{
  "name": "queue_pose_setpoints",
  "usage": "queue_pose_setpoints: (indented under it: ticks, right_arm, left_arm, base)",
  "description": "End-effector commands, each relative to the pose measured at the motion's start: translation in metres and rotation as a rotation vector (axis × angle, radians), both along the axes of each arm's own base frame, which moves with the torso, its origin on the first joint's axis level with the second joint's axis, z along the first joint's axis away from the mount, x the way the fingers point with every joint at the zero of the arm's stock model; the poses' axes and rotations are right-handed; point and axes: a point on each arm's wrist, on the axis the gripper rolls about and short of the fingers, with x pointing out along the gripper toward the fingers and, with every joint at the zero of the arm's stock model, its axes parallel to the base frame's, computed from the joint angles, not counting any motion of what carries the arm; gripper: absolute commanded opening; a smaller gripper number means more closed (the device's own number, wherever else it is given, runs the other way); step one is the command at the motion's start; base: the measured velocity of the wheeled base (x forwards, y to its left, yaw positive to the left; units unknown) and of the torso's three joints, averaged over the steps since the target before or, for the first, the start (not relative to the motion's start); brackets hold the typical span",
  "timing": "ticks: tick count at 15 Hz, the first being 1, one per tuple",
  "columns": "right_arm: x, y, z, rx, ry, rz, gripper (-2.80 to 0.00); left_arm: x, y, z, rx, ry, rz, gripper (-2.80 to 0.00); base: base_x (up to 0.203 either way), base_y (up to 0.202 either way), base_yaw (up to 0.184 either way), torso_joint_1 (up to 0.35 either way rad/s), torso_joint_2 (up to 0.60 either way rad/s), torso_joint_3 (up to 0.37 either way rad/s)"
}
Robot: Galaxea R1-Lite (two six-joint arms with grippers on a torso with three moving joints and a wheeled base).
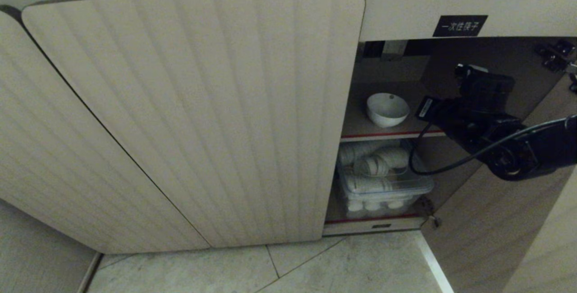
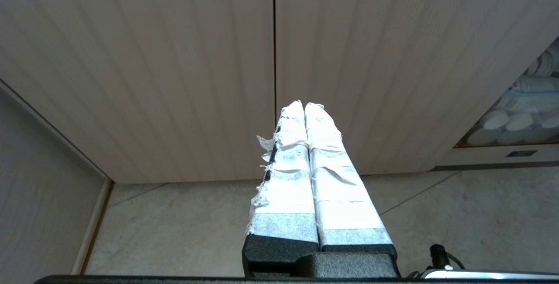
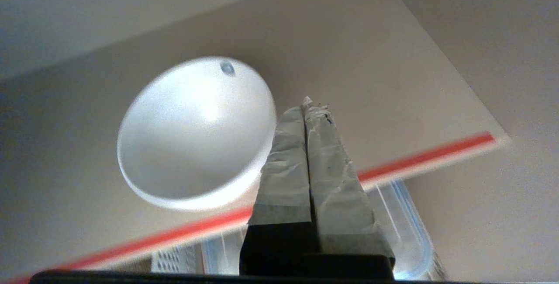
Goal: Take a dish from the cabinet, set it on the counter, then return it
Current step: Close the cabinet door
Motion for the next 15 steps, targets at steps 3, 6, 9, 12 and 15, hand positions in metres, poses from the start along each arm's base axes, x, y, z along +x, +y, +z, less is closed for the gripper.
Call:
queue_pose_setpoints:
  ticks: [3, 6, 9, 12, 15]
  right_arm:
    - [-0.018, -0.003, 0.002, -0.001, -0.007, 0.0, -2.8]
    - [-0.039, 0.0, -0.002, -0.045, -0.013, 0.02, -2.8]
    - [-0.057, -0.001, -0.002, -0.078, -0.016, 0.029, -2.8]
    - [-0.076, -0.004, -0.008, -0.089, 0.026, 0.031, -2.8]
    - [-0.1, -0.009, -0.014, -0.098, 0.073, 0.031, -2.8]
  left_arm:
    - [0.0, 0.0, 0.0, -0.001, 0.0, 0.001, -2.8]
    - [0.0, 0.0, 0.0, -0.001, -0.002, 0.001, -2.8]
    - [0.0, 0.0, 0.0, -0.001, -0.002, 0.002, -2.8]
    - [0.0, 0.0, 0.0, -0.001, 0.0, 0.001, -2.8]
    - [0.0, 0.0, 0.0, -0.001, -0.002, 0.001, -2.8]
  base:
    - [0.0, 0.0, 0.0, 0.0, 0.0, 0.0]
    - [0.0, 0.0, 0.0, 0.0, 0.0, 0.0]
    - [0.0, 0.0, 0.0, 0.0, 0.0, 0.0]
    - [0.0, 0.0, 0.0, 0.0, 0.0, 0.0]
    - [0.0, 0.0, 0.0, 0.0, 0.0, 0.0]
